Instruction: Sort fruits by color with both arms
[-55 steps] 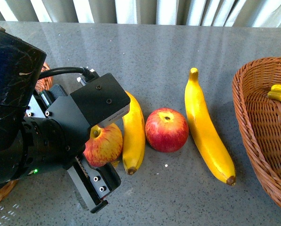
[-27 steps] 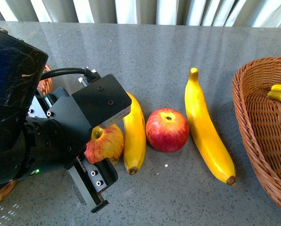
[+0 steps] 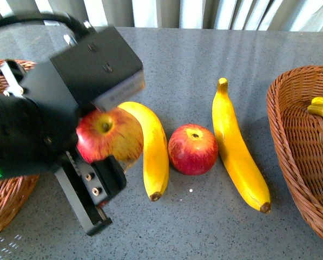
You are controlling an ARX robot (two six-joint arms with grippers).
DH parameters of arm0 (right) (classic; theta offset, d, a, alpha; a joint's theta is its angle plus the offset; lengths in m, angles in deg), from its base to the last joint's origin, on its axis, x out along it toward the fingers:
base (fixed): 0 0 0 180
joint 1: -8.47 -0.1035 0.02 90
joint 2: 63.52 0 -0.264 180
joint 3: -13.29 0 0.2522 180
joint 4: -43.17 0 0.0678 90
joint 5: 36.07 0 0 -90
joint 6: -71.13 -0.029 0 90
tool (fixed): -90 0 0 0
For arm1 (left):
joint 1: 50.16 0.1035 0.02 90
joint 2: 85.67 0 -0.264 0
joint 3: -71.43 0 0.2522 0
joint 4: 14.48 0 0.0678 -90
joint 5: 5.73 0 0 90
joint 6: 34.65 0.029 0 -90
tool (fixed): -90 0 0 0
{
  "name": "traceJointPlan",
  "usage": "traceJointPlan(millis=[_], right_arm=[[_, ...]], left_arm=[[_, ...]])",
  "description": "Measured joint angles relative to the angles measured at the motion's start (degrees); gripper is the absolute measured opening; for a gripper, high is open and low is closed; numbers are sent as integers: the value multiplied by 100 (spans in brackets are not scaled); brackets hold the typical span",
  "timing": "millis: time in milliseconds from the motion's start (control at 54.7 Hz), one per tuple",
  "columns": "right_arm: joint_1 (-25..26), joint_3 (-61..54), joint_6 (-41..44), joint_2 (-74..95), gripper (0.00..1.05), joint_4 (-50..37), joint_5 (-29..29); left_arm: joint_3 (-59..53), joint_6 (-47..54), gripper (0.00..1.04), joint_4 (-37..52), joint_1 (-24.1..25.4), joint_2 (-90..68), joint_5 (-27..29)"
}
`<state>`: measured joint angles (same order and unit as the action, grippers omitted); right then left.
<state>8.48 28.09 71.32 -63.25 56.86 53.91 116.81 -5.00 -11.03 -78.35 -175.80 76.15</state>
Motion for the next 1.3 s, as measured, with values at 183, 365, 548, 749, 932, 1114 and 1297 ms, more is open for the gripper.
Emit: traceJointPlan(millis=[183,365,548,749,932,1114,1297], right_arm=[[0,0,0,0,96,0,0],[0,0,0,0,96,0,0],[0,0,0,0,96,0,0],[0,0,0,0,96,0,0],[0,0,-2,0,96,0,0],[0,0,-2,0,96,0,0],[0,0,0,0,96,0,0]], left_arm=[[7,22,74,-330,804,903,-264],[28,256,74,-450,2124,944,-538],[-26,778,74,-584,3366,951,-833],[-614,1394,74,-866,3759,1128,-1075],[-870,1628,87,-1010,3759,1340,-1139],[-874,1609,96,-1113,3602,1615,-1143],[-863,1445,96,-1141,3235,1786,-1134]])
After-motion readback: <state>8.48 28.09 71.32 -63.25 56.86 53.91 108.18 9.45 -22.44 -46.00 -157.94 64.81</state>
